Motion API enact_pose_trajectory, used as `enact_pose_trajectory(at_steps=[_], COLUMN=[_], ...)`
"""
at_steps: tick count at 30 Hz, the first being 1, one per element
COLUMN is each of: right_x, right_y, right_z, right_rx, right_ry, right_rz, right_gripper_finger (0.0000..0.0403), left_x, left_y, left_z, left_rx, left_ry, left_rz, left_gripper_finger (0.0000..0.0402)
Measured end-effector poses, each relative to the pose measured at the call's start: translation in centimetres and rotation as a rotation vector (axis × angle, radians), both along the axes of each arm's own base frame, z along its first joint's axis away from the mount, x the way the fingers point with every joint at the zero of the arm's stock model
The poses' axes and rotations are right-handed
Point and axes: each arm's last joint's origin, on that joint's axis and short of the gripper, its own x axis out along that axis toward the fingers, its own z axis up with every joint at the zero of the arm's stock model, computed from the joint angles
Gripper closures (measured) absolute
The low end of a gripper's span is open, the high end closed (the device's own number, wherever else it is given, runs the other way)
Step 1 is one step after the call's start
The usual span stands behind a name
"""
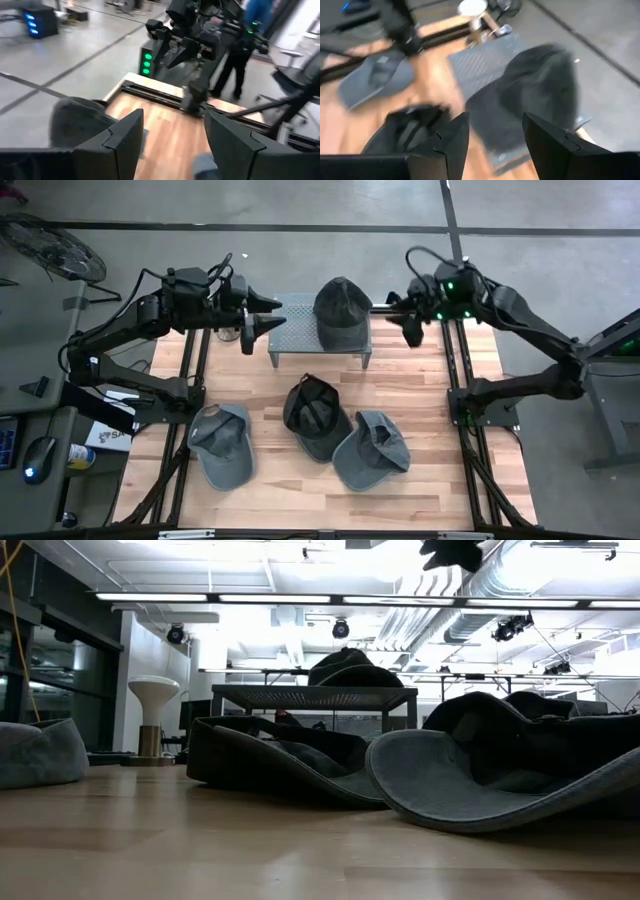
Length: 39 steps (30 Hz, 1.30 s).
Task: Pick & Place hat
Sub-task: Put the right gray cap on the shelf
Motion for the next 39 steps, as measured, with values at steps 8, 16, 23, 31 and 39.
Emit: enact_pose_trajectory(at_steps=[8,16,23,31,39], right_x=[0.7,3.3,6.9,9.4,10.4], right_y=[5.1,9.3,13.3,15.8,18.4], right_z=[-1.8,-3.8,-7.2,-10.5,-12.2], right_rx=[0.261,0.384,0.433,0.523,0.654], right_ry=[0.179,0.314,0.472,0.600,0.605], right_rz=[-0.027,-0.091,-0.117,-0.206,-0.400], right_gripper_finger=[0.0226,0.0226,0.0226,0.0226,0.0226], left_x=[0.3,0.9,1.5,1.9,2.3], left_y=[-1.1,-4.3,-7.6,-10.3,-11.9], left_z=[-1.7,-4.1,-7.0,-11.2,-15.5], left_rx=[-0.049,-0.041,-0.018,-0.037,-0.095], left_ry=[0.153,0.281,0.370,0.459,0.458], left_rz=[-0.085,-0.225,-0.287,-0.268,-0.256], left_gripper_finger=[0.0192,0.0192,0.0192,0.0192,0.0193])
